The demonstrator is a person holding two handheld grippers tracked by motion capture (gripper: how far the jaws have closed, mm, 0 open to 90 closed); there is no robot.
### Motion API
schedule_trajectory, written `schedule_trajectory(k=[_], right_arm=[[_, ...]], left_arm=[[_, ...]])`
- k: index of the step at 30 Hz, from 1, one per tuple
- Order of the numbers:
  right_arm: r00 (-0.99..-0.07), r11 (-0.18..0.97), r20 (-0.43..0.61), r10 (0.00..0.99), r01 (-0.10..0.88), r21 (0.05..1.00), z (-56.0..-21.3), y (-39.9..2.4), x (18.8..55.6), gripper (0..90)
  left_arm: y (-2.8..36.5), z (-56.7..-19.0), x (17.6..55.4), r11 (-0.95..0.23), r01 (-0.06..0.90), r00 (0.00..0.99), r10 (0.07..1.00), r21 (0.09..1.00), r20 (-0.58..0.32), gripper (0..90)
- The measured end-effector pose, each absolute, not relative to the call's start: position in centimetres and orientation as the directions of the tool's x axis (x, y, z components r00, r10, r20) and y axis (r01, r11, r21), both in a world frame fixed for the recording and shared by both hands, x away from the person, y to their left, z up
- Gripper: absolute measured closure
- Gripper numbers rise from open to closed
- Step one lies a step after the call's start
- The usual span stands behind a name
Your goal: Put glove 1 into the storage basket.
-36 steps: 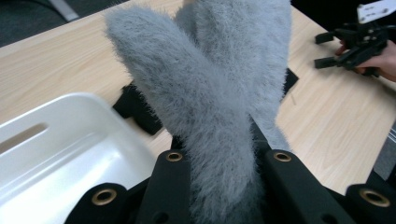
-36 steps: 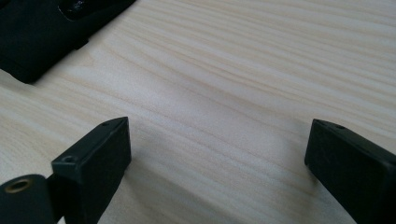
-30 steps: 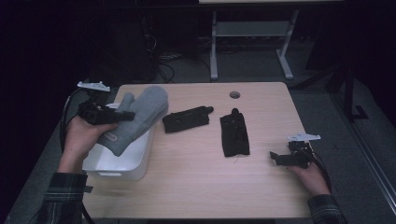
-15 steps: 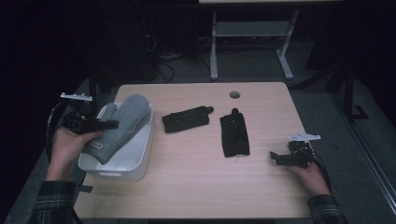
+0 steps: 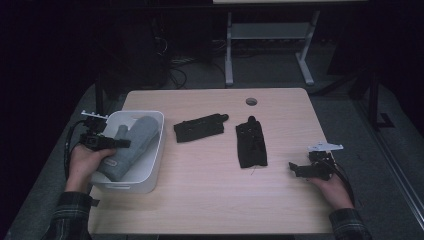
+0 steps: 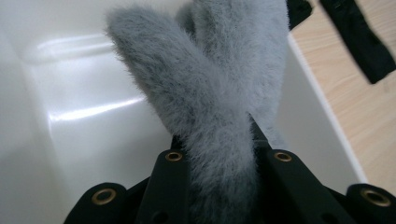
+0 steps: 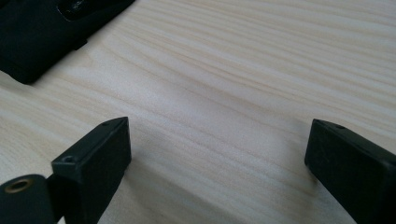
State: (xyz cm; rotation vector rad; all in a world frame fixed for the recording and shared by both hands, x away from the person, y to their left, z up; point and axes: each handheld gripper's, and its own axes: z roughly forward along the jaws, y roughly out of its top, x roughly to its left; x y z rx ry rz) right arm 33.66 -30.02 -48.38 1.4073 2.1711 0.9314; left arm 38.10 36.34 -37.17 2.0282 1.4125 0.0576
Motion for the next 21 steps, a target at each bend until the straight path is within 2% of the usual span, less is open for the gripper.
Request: schedule_trajectory(k=[4, 7, 17, 21], right_arm=[[-0.42, 0.275, 0.032, 0.907, 0.648, 0.71, -48.4, -30.0, 33.7, 6.8], [-0.421, 0.275, 0.032, 0.907, 0.648, 0.71, -48.4, -30.0, 33.7, 6.8], [-0.42, 0.275, 0.033, 0.907, 0.648, 0.71, -48.4, -30.0, 33.7, 6.7], [-0.421, 0.275, 0.032, 0.907, 0.648, 0.71, -48.4, -30.0, 33.7, 6.8]], left_arm=[[35.9, -38.7, 38.8, -0.234, 0.837, 0.417, 0.858, 0.495, -0.299, 75.2], [35.8, -39.4, 39.2, -0.265, 0.832, 0.432, 0.861, 0.488, -0.268, 70.4], [35.3, -39.5, 39.3, -0.325, 0.8, 0.445, 0.885, 0.504, -0.136, 24.4], [35.4, -39.3, 39.1, -0.317, 0.788, 0.441, 0.889, 0.528, -0.125, 18.7]])
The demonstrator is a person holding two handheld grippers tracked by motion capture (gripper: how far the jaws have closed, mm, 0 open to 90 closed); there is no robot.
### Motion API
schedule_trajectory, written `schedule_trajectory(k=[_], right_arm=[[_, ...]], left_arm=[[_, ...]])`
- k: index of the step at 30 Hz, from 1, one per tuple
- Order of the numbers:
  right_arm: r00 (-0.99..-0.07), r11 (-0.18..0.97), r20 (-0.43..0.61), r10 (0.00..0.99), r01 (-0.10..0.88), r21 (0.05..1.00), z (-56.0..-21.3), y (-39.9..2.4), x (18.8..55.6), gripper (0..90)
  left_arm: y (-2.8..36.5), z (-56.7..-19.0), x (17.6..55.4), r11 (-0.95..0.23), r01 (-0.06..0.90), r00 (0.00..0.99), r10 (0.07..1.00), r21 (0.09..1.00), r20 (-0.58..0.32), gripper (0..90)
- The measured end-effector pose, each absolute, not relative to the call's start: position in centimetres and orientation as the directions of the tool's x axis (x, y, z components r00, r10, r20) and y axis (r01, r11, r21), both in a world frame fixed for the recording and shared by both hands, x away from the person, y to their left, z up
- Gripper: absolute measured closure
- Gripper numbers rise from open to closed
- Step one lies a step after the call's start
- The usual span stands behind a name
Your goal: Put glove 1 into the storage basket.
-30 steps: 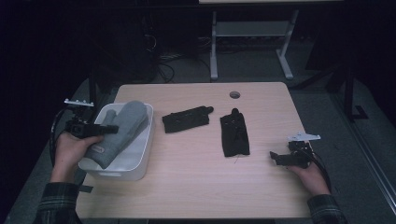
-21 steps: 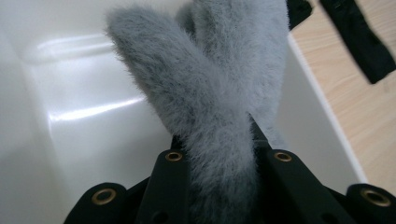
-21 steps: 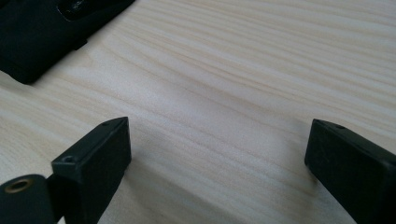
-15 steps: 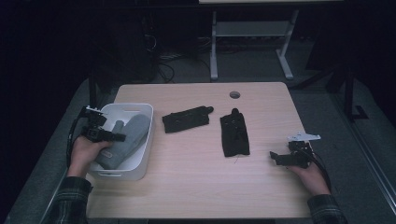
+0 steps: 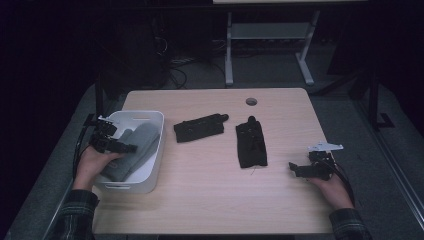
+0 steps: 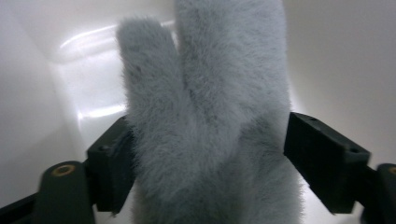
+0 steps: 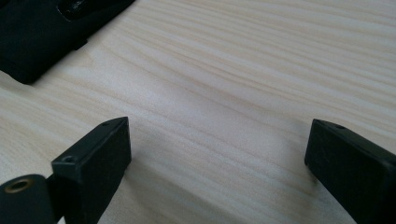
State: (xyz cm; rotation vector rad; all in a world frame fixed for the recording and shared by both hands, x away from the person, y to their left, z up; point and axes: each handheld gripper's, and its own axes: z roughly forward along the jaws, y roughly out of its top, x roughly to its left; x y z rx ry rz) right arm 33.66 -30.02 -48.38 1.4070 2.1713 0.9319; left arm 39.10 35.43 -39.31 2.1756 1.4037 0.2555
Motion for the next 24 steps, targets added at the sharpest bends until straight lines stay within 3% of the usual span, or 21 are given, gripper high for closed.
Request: schedule_trajectory(k=[11, 24], right_arm=[[-0.421, 0.276, 0.032, 0.907, 0.648, 0.71, -48.4, -30.0, 33.7, 6.8], [-0.421, 0.276, 0.032, 0.907, 0.648, 0.71, -48.4, -30.0, 33.7, 6.8]], left_arm=[[34.8, -36.6, 38.2, -0.327, 0.724, 0.474, 0.875, 0.608, -0.094, 14.1], [28.3, -34.3, 37.3, -0.382, 0.615, 0.613, 0.782, 0.69, -0.114, 14.2]])
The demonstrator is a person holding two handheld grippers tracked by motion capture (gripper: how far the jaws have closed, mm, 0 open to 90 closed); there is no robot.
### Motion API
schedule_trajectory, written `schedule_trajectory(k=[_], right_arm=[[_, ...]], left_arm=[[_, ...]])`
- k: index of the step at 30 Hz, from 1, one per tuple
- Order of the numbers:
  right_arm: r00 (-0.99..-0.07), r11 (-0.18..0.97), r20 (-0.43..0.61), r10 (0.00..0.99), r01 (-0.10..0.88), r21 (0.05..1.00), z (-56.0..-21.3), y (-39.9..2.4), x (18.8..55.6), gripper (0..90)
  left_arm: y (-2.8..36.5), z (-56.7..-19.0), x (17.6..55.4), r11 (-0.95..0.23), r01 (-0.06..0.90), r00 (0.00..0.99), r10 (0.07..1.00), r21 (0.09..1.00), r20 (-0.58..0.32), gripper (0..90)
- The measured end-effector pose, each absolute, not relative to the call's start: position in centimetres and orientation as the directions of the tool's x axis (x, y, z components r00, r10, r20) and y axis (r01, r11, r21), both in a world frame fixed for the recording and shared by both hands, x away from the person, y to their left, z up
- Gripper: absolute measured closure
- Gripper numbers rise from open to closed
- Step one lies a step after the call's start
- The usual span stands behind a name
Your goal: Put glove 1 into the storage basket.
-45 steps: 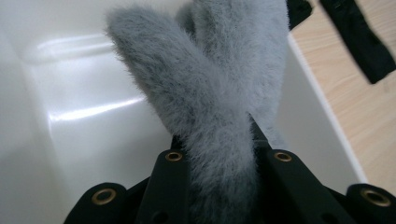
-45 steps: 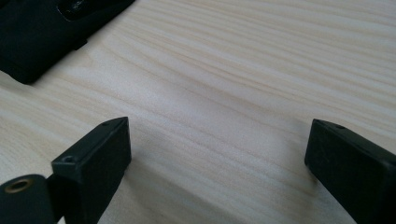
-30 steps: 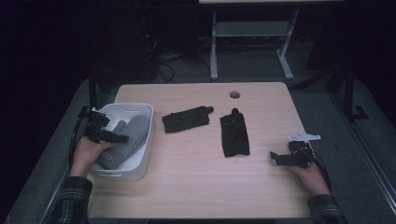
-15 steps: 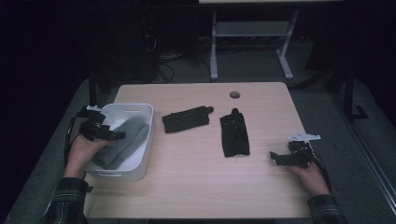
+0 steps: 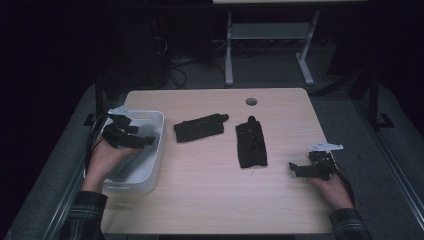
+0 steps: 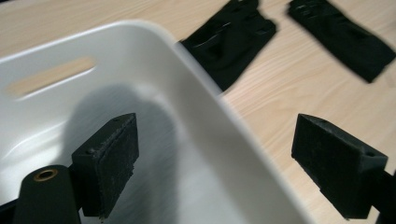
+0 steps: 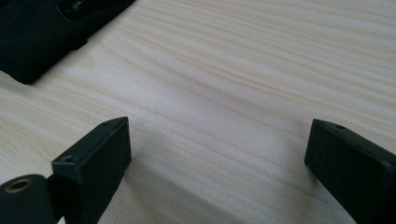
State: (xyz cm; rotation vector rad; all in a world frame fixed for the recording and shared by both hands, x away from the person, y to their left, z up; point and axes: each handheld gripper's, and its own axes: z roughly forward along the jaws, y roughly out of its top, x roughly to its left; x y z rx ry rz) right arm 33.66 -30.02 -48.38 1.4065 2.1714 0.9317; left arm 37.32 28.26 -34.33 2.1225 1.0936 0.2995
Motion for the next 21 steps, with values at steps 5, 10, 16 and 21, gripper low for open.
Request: schedule_trajectory(k=[5, 10, 16, 21], right_arm=[[-0.421, 0.276, 0.032, 0.907, 0.648, 0.71, -48.4, -30.0, 33.7, 6.8], [-0.421, 0.275, 0.033, 0.906, 0.648, 0.71, -48.4, -30.0, 33.7, 6.8], [-0.421, 0.275, 0.033, 0.906, 0.648, 0.71, -48.4, -30.0, 33.7, 6.8], [-0.421, 0.275, 0.033, 0.906, 0.648, 0.71, -48.4, -30.0, 33.7, 6.8]], left_arm=[[25.4, -34.4, 37.0, -0.401, 0.584, 0.66, 0.741, 0.706, -0.125, 14.1], [22.8, -35.3, 36.6, -0.4, 0.565, 0.696, 0.701, 0.722, -0.156, 14.1], [19.8, -36.1, 35.9, -0.435, 0.529, 0.737, 0.661, 0.729, -0.14, 14.1], [17.7, -37.3, 35.2, -0.443, 0.515, 0.752, 0.644, 0.734, -0.139, 14.2]])
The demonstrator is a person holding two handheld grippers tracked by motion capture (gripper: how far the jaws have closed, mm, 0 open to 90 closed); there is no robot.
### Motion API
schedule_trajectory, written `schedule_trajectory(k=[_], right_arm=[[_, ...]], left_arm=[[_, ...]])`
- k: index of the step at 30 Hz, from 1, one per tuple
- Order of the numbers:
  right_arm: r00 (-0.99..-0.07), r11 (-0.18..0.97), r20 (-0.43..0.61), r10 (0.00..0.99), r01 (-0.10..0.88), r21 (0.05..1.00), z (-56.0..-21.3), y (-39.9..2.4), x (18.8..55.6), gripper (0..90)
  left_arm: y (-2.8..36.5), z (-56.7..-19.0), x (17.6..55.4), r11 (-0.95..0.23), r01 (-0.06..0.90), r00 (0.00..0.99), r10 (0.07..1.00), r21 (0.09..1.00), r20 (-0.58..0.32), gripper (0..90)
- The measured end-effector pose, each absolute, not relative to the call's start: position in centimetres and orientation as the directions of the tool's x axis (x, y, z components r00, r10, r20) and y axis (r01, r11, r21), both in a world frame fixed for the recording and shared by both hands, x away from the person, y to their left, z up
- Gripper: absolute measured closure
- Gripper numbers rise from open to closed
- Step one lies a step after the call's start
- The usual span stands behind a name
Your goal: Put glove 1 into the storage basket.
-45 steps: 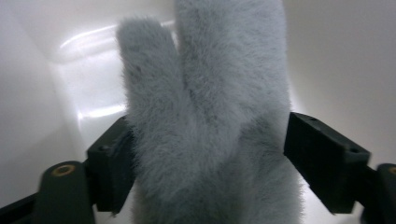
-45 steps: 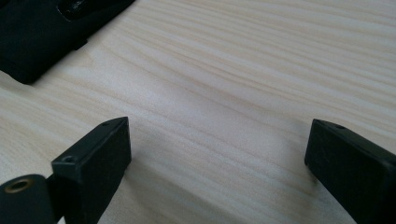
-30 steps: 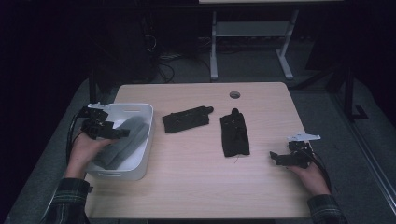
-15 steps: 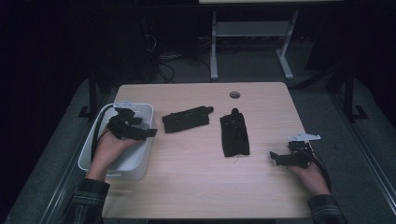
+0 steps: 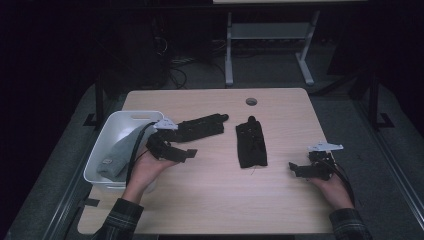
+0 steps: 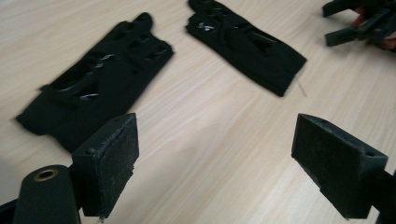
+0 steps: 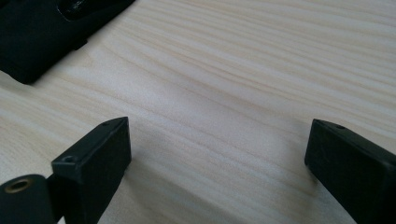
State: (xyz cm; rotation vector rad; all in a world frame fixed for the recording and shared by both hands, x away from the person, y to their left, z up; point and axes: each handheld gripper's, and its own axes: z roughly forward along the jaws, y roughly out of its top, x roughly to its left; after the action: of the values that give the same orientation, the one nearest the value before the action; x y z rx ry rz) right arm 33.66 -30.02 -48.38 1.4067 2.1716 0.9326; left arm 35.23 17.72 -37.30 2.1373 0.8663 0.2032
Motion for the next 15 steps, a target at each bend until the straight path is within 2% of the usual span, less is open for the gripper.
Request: schedule_trajectory(k=[15], right_arm=[[-0.42, 0.275, 0.033, 0.907, 0.649, 0.71, -48.4, -30.0, 33.6, 6.8]], left_arm=[[15.0, -42.0, 33.6, -0.532, 0.493, 0.79, 0.605, 0.688, -0.099, 14.2]])
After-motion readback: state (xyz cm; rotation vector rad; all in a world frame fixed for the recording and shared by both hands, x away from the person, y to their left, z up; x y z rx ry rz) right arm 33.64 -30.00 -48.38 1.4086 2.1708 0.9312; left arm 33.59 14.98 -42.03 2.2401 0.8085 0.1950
